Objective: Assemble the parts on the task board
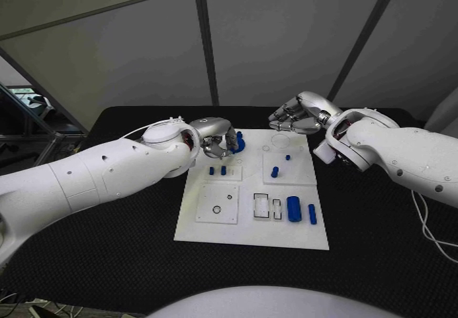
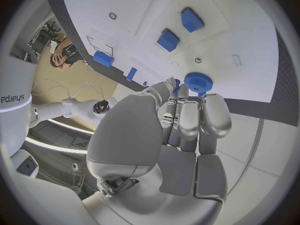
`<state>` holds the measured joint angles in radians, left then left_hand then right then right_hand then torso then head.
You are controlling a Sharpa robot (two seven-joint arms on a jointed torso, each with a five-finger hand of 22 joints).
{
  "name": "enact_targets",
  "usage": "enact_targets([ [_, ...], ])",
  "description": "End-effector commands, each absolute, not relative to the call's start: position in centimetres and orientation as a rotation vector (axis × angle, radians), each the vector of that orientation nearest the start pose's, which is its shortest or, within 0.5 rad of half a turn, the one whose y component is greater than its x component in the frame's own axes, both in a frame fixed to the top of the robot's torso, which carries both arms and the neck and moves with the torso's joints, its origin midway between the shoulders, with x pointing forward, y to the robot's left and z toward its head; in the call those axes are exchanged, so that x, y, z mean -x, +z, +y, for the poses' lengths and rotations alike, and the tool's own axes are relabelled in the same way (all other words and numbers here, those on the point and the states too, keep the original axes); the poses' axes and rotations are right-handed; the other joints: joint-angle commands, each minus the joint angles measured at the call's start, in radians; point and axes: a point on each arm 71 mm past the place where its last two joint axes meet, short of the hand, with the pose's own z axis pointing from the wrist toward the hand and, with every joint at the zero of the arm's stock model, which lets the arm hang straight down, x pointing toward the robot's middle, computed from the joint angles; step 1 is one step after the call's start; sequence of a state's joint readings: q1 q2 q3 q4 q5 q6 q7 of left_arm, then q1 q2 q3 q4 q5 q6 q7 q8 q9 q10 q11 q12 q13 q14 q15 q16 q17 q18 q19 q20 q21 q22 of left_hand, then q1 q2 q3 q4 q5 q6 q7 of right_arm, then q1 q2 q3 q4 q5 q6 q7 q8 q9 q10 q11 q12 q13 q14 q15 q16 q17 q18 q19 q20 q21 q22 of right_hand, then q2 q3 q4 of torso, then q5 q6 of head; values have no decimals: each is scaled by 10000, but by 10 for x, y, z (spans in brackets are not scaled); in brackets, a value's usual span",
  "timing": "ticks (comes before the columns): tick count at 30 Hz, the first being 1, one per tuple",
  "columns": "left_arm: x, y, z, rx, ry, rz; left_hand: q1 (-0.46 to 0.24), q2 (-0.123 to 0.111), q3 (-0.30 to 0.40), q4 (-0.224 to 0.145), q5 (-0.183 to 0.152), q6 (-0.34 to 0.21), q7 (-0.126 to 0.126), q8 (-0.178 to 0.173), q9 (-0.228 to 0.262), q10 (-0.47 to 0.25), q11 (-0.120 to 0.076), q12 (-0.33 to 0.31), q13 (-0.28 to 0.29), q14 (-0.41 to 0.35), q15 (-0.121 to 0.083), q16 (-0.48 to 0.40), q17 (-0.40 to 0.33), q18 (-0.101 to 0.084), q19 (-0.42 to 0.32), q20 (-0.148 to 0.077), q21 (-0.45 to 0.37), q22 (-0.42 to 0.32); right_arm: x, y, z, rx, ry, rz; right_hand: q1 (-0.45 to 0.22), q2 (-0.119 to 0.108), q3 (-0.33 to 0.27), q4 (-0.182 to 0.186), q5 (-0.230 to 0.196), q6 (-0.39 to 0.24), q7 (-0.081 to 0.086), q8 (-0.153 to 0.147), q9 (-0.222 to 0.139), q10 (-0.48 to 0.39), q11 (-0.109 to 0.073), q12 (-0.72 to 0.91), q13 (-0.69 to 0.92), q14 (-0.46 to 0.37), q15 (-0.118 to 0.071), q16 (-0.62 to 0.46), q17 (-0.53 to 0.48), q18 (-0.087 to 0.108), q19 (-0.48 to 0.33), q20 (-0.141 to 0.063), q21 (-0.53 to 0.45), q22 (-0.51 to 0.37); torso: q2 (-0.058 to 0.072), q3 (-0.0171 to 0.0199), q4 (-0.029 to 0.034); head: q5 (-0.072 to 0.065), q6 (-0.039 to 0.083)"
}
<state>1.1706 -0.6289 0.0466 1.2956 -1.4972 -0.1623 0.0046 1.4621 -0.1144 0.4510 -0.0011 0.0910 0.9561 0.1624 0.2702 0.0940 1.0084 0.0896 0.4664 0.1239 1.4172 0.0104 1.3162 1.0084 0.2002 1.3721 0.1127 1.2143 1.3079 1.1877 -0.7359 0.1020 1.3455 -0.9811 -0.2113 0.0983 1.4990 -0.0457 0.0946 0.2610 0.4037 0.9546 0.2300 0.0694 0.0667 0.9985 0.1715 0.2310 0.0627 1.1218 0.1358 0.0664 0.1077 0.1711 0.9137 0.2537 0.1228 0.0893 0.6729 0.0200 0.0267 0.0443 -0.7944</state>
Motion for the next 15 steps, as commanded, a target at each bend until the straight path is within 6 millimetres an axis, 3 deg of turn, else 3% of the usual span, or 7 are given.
enact_targets([
  [1,-522,-182,155,-2326,-7481,16847,-51,-37,63,-15,2,105,-4,-55,-8,100,-8,-58,-1,97,-4,43,16,-1133,77,-23,63,182,-530,-152,-195,-2339,10445,16482,-53,62,54,18,28,-45,6,-6,-3,-37,-8,51,-6,-3,-59,-8,-11,129,78,19,-61,-10,-30,-19,61,-5,-6],
  [5,-521,-180,169,-2130,-7241,17005,-75,-54,76,-25,-1,137,-6,-70,-8,134,-11,-80,-3,101,-6,44,2,-1133,79,-22,65,188,-530,-152,-196,-2339,10442,16487,-53,62,54,18,28,-45,6,-6,-3,-37,-8,51,-6,-3,-59,-8,-11,129,78,19,-61,-10,-36,-14,76,18,-4],
  [10,-521,-183,186,-1720,-6985,17537,-251,-135,43,19,-16,217,-15,-118,-9,219,-21,-153,-11,101,-7,37,-53,-1135,84,-19,75,210,-530,-152,-196,-2338,10442,16495,-56,76,70,28,31,-42,6,-4,-2,-35,-8,54,-5,-1,-60,-6,-16,130,84,19,-67,-16,-22,-6,30,133,3],
  [15,-521,-189,192,-1443,-6904,17832,-318,-175,16,38,-21,234,-15,-143,-11,240,-21,-187,-16,98,-8,32,-78,-1133,80,-19,68,211,-530,-152,-196,-2339,10441,16497,-56,76,70,28,31,-42,6,-4,-2,-35,-8,54,-5,-1,-60,-6,-16,130,84,19,-67,-16,-21,-20,49,91,15],
])
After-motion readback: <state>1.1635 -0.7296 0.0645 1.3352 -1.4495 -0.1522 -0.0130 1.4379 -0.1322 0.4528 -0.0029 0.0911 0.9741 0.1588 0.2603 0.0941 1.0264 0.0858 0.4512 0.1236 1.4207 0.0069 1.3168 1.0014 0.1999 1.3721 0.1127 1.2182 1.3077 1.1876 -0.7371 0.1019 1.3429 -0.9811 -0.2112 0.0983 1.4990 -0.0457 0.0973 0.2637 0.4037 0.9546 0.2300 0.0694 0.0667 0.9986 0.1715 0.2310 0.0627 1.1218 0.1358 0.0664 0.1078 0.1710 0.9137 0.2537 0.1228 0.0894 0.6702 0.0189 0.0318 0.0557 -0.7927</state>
